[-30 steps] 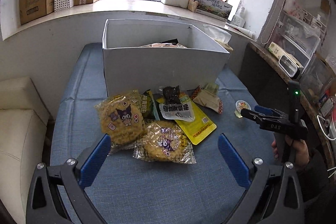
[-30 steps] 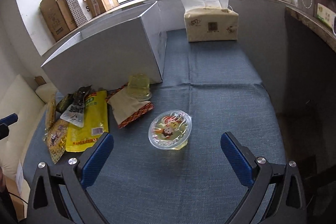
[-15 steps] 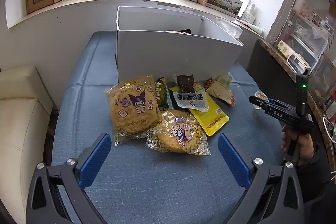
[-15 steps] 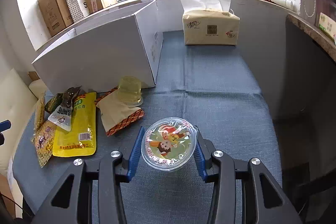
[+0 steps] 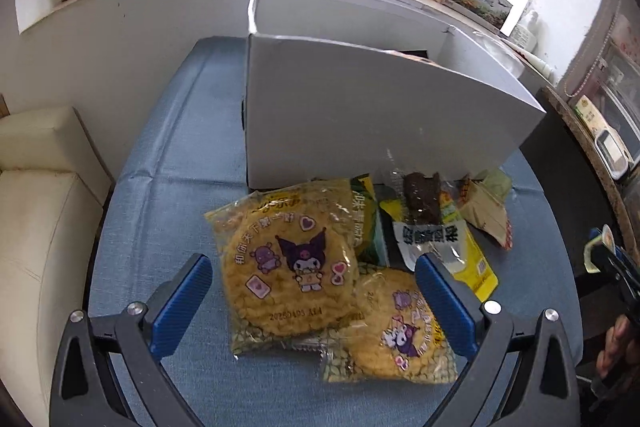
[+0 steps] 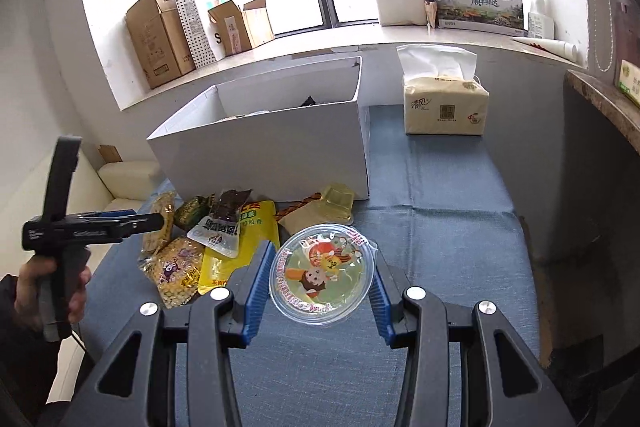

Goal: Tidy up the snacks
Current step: 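Grasp the clear jelly cup with the right tool while the left tool grasps a yellow Kuromi cookie pack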

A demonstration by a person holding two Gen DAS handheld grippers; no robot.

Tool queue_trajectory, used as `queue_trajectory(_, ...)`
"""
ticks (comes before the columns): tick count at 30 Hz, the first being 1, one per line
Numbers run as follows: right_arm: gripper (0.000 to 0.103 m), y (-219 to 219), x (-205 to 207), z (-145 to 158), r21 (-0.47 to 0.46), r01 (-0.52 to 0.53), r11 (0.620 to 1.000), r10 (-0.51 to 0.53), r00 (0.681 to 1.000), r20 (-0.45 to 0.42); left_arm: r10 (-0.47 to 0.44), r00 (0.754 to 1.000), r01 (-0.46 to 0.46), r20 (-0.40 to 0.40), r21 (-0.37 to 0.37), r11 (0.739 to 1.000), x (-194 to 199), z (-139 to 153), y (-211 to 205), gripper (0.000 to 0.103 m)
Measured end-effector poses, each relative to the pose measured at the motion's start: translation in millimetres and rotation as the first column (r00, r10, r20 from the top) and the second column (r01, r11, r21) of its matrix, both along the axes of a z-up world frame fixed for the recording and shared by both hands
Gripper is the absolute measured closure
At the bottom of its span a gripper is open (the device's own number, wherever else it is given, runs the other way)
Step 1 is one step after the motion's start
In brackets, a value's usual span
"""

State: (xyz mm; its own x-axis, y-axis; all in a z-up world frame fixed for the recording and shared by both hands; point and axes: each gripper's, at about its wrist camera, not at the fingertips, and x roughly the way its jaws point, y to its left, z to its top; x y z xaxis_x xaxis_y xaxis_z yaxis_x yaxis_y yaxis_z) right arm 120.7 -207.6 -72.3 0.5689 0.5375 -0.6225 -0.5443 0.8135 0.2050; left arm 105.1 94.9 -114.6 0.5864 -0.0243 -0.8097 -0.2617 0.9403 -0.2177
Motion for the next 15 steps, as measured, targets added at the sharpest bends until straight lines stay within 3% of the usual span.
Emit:
queue_trajectory(3,0.055,0.6,-3.0,0.9,0.019,-0.011,1.0,0.011,1.0,-0.005,0.044,0.998,-0.044,-0.036,-0.003,0.999,9.8,-17.0,10.4,0.0)
queue_trajectory(7,0.055,2.8,-4.4,-3.2,0.023,-0.017,1.0,0.018,1.0,-0.021,0.033,0.999,-0.033,-0.039,0.003,0.999,12.8,-28.5,10.8,0.004)
queue_trajectory(9,0.055,3.8,-5.6,-4.6,0.026,-0.019,0.999,0.02,0.999,-0.026,0.019,1.0,-0.018,-0.024,0.019,1.0,8.8,-26.5,8.4,0.027)
queue_trajectory(15,0.055,9.2,-10.6,-6.3,0.022,-0.035,0.999,0.035,0.999,-0.026,0.01,0.999,-0.011,0.031,0.016,1.0,-8.3,-9.4,6.9,0.027)
